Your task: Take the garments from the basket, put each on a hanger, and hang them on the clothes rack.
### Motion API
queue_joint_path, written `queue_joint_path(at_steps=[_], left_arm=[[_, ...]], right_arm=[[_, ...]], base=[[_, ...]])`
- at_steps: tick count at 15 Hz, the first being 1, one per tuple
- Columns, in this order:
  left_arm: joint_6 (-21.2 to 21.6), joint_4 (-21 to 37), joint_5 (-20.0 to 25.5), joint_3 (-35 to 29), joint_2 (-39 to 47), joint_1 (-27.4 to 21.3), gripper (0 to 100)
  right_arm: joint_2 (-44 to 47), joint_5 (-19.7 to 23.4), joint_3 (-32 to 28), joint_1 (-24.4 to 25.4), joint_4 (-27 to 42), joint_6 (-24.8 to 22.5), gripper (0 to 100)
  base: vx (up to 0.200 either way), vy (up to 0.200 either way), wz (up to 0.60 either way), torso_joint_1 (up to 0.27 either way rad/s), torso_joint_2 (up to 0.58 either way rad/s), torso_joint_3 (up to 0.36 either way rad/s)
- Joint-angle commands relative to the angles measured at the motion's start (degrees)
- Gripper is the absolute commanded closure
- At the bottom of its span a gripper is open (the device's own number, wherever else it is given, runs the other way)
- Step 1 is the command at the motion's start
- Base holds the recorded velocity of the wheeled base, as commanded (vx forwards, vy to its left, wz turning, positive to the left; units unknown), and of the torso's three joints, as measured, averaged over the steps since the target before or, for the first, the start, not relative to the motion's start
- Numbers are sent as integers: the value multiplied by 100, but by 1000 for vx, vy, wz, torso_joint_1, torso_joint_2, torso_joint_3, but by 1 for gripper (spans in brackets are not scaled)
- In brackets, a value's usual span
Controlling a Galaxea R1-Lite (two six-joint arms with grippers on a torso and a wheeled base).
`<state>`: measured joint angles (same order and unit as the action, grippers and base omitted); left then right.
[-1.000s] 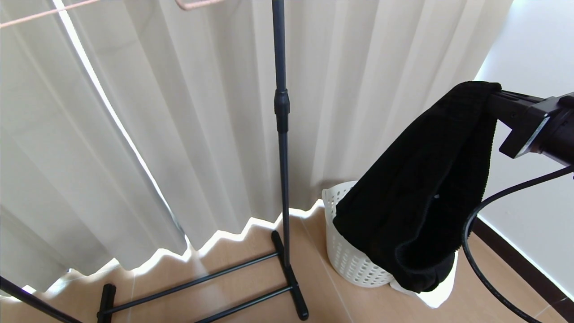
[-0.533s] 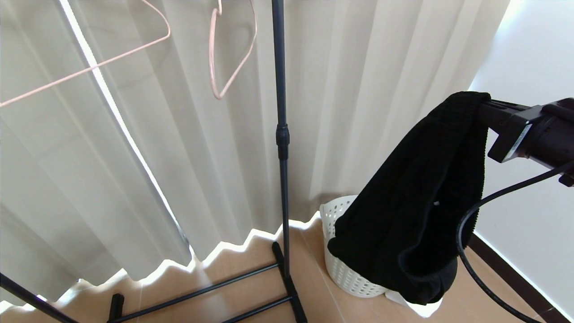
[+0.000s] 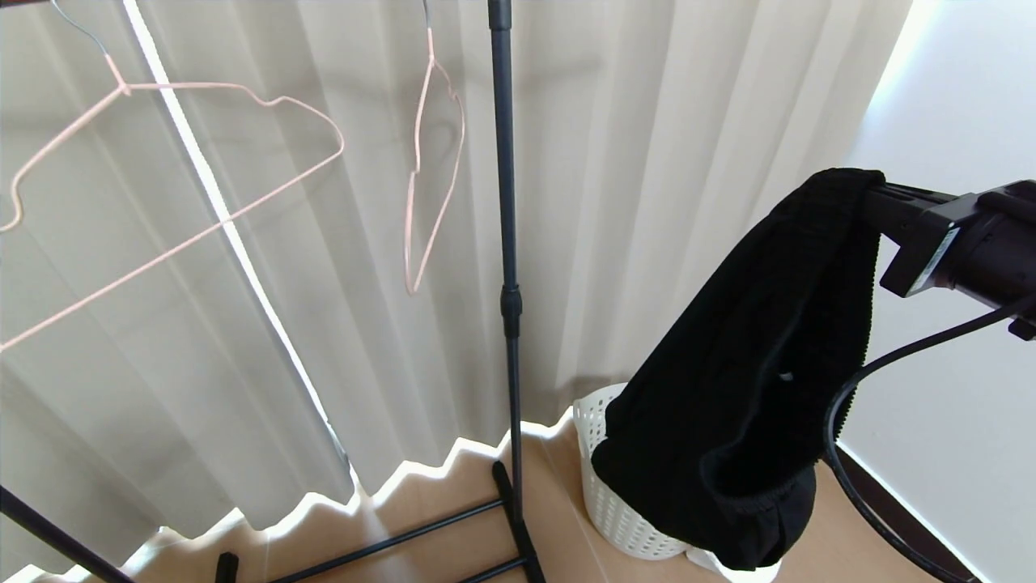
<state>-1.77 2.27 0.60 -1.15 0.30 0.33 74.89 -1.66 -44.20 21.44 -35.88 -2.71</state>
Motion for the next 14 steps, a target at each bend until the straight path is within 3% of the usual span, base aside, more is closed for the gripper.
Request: queue_joint_path(at_steps=[1,14], left_arm=[[1,2,2,0,5,2,0],[1,2,2,0,5,2,0]], right_arm=[[44,-1,-9,0,2,-2,100],[360,-10,131,-17,-262,-169,100]], base=[[0,0,0,173,-496,-246],[0,0,0,225,-545,-321]])
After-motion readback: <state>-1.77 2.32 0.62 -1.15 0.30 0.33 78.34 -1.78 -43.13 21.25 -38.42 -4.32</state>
